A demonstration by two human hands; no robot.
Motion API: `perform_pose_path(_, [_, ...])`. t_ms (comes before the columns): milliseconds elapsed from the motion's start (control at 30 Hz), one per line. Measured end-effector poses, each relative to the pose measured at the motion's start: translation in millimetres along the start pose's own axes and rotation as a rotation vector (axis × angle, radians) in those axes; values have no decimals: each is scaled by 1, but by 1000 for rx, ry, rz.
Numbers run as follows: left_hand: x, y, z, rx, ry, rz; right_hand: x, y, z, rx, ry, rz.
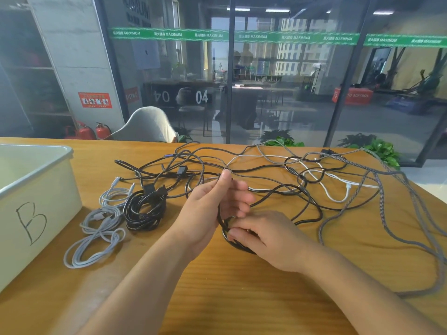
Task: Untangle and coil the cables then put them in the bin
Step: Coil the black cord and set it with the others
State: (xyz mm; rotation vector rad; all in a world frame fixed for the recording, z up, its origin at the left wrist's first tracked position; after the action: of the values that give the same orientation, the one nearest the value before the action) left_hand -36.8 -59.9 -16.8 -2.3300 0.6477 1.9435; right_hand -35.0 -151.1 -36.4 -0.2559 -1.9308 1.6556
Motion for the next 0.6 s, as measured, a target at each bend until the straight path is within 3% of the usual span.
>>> perform_pose_path(300, [-1,17,3,53,-75,188,-44,-12,9,34,122,-261])
perform_pose_path(600, [10,41,5,226,-170,87,-83,-36,24,-174,196,-512])
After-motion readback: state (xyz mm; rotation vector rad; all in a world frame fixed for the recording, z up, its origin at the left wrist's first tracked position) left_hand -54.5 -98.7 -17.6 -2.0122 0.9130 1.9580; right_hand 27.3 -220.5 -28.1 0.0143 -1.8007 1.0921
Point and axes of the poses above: each hand's wrist, its own z-axis away from the middle knuckle, its own y-axis out of the palm, x = y × z, the point moved 10 cm from there along -z, towards the middle knuckle, and after that the axes turned 15 degrees about x, right-handed, at the moved point
